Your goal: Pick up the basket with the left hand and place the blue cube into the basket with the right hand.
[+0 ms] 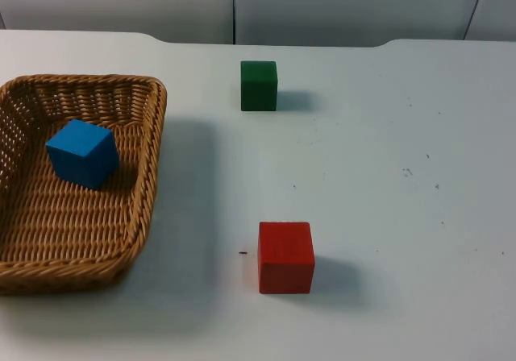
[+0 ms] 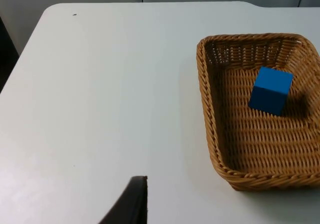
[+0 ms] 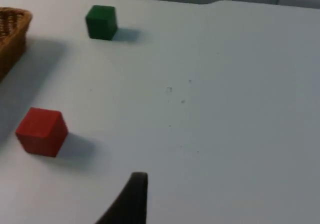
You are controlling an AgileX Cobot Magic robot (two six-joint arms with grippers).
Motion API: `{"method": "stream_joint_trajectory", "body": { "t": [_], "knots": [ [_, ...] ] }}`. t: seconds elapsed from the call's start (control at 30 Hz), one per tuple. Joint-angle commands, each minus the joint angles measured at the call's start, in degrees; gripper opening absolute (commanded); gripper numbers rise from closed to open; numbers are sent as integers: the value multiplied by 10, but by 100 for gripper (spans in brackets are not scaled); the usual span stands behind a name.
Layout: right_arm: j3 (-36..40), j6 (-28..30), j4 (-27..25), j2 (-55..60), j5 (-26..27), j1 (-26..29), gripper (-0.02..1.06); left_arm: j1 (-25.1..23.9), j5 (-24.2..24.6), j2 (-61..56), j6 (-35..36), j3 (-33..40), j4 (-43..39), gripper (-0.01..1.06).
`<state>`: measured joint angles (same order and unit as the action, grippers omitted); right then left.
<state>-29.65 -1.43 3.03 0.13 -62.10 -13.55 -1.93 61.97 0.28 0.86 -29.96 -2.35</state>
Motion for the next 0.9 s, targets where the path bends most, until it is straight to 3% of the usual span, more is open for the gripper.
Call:
{"method": "stream_joint_trajectory", "body": {
  "t": [0.0, 0.27, 0.73, 0.87],
  "knots": [
    [6, 4, -2, -1, 2, 43, 105, 4, -1, -3, 0, 5, 5, 102],
    [6, 4, -2, -1, 2, 118, 105, 4, -1, -3, 0, 5, 5, 102],
    [6, 4, -2, -1, 2, 125, 105, 10, -1, -3, 0, 5, 5, 102],
    [6, 4, -2, -1, 2, 148, 105, 10, -1, -3, 0, 5, 5, 102]
  ]
}}
